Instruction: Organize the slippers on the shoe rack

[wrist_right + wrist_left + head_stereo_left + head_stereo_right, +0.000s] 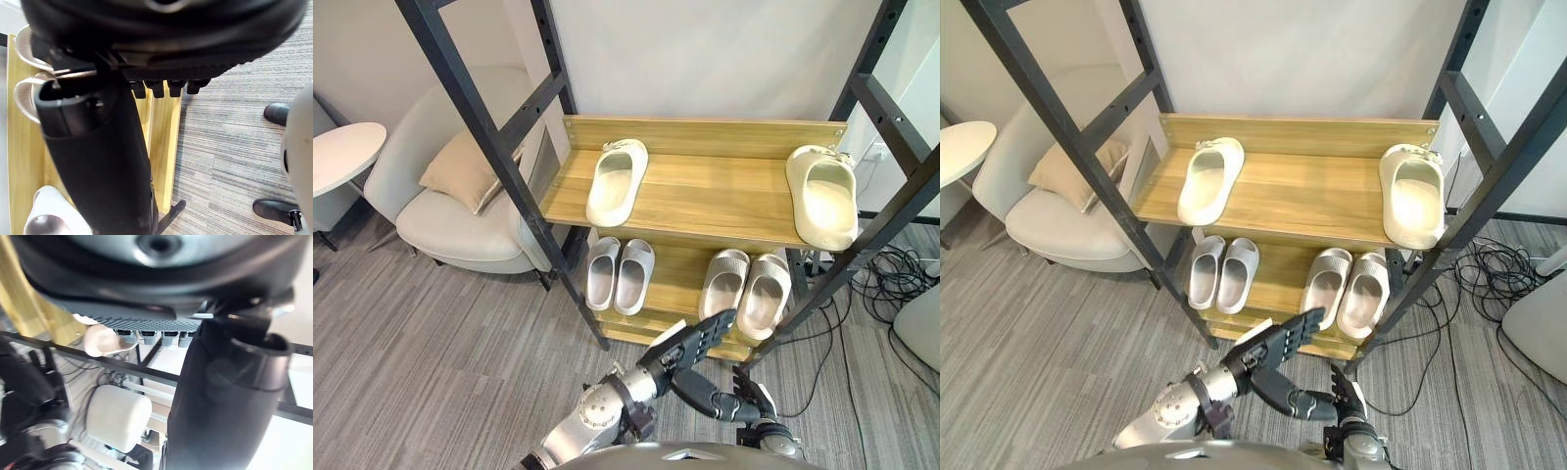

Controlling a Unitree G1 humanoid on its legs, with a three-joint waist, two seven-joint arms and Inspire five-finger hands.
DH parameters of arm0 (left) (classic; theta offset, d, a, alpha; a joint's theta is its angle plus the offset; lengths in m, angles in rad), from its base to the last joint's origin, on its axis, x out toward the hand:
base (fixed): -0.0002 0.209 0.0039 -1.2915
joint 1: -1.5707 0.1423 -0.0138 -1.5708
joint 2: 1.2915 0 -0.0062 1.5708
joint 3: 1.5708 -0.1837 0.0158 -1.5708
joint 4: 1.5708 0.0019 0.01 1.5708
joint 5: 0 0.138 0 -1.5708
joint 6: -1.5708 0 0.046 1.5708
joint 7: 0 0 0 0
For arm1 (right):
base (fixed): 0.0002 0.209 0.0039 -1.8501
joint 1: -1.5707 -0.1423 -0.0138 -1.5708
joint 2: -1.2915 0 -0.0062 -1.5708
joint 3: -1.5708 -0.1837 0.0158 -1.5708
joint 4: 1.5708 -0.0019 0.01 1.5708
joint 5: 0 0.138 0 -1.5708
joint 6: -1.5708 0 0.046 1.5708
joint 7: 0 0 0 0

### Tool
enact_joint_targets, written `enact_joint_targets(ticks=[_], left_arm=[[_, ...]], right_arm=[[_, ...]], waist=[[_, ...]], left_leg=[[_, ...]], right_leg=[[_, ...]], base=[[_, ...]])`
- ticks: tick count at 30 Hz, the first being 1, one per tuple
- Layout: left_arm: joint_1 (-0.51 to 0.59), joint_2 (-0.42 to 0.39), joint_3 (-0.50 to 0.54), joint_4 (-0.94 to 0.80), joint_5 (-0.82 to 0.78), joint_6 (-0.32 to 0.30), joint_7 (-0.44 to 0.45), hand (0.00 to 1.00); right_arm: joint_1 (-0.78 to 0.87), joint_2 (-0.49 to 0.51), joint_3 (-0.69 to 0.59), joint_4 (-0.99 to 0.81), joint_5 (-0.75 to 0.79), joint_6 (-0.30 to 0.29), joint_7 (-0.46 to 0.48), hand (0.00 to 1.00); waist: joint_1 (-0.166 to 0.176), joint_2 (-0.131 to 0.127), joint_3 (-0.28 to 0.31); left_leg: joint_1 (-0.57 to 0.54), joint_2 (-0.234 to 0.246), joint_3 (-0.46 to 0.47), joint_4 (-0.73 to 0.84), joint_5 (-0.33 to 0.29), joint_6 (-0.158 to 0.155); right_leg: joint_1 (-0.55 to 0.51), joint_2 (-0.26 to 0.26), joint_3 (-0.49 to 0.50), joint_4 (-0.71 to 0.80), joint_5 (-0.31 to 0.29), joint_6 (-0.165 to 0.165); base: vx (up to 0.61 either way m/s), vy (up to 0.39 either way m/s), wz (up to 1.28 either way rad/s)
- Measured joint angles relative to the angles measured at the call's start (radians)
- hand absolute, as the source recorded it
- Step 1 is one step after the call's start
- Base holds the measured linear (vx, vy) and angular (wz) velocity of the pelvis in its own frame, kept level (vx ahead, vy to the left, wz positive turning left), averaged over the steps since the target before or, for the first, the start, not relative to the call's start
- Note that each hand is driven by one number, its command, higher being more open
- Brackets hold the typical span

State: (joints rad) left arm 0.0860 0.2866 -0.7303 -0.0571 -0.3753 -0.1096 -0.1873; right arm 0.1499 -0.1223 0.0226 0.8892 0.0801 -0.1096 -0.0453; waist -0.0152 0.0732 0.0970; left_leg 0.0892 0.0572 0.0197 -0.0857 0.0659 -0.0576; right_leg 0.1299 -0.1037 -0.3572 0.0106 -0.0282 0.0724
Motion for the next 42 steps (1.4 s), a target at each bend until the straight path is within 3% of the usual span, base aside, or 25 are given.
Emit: enact_joint_targets(ticks=[7,13,20,23,28,33,42], left_arm=[[-0.063,-0.03,0.184,-0.18,-0.03,-0.042,0.109,1.0],[-0.152,-0.059,0.327,-0.196,-0.004,-0.081,0.211,1.0],[-0.308,0.012,0.459,-0.125,0.283,-0.091,0.385,1.0],[-0.402,0.07,0.483,-0.05,0.464,-0.086,0.45,1.0],[-0.5,0.159,0.484,0.007,0.654,-0.08,0.482,1.0],[-0.547,0.236,0.49,0.118,0.783,-0.052,0.505,1.0],[-0.59,0.32,0.499,0.263,0.939,0.025,0.505,1.0]], right_arm=[[0.0,-0.005,0.019,0.026,0.0,0.001,0.003,1.0],[-0.003,-0.006,0.017,0.041,0.0,0.001,0.003,1.0],[-0.002,-0.006,0.006,0.049,-0.002,0.001,0.003,1.0],[-0.002,-0.006,-0.001,0.048,-0.002,0.0,0.003,1.0],[-0.003,-0.006,-0.001,0.046,-0.002,-0.003,0.002,1.0],[-0.003,-0.007,-0.001,0.038,-0.003,-0.006,0.002,1.0],[0.015,-0.006,-0.002,0.008,-0.002,-0.011,0.002,1.0]], waist=[[0.008,-0.008,-0.027],[0.011,-0.015,-0.036],[0.011,-0.03,-0.04],[0.01,-0.032,-0.039],[0.007,-0.04,-0.035],[-0.011,-0.047,-0.032],[-0.013,-0.062,-0.017]], left_leg=[[0.012,0.0,0.0,0.0,-0.004,0.001],[0.012,0.0,0.0,0.003,-0.004,0.002],[0.015,0.0,-0.001,0.004,-0.004,0.002],[0.014,0.0,-0.001,0.003,-0.004,0.002],[0.005,0.0,0.004,0.0,-0.005,0.001],[-0.001,-0.002,0.008,0.0,-0.006,0.001],[-0.006,-0.003,0.036,0.0,-0.016,0.0]], right_leg=[[0.014,-0.001,0.001,-0.003,-0.001,0.0],[0.015,-0.001,0.001,0.001,-0.001,0.0],[0.016,-0.002,0.002,0.005,-0.003,-0.001],[0.013,-0.002,0.003,0.006,-0.003,-0.001],[-0.001,-0.002,0.008,0.004,-0.004,-0.001],[-0.01,-0.001,0.014,-0.001,-0.002,-0.001],[-0.024,0.0,0.044,-0.018,0.01,-0.001]], base=[[0.0,0.0,0.0],[0.0,0.0,0.0],[0.0,0.0,0.0],[0.0,0.0,0.0],[0.0,0.0,-0.02],[0.02,-0.001,-0.05],[0.0,0.012,-0.1]])
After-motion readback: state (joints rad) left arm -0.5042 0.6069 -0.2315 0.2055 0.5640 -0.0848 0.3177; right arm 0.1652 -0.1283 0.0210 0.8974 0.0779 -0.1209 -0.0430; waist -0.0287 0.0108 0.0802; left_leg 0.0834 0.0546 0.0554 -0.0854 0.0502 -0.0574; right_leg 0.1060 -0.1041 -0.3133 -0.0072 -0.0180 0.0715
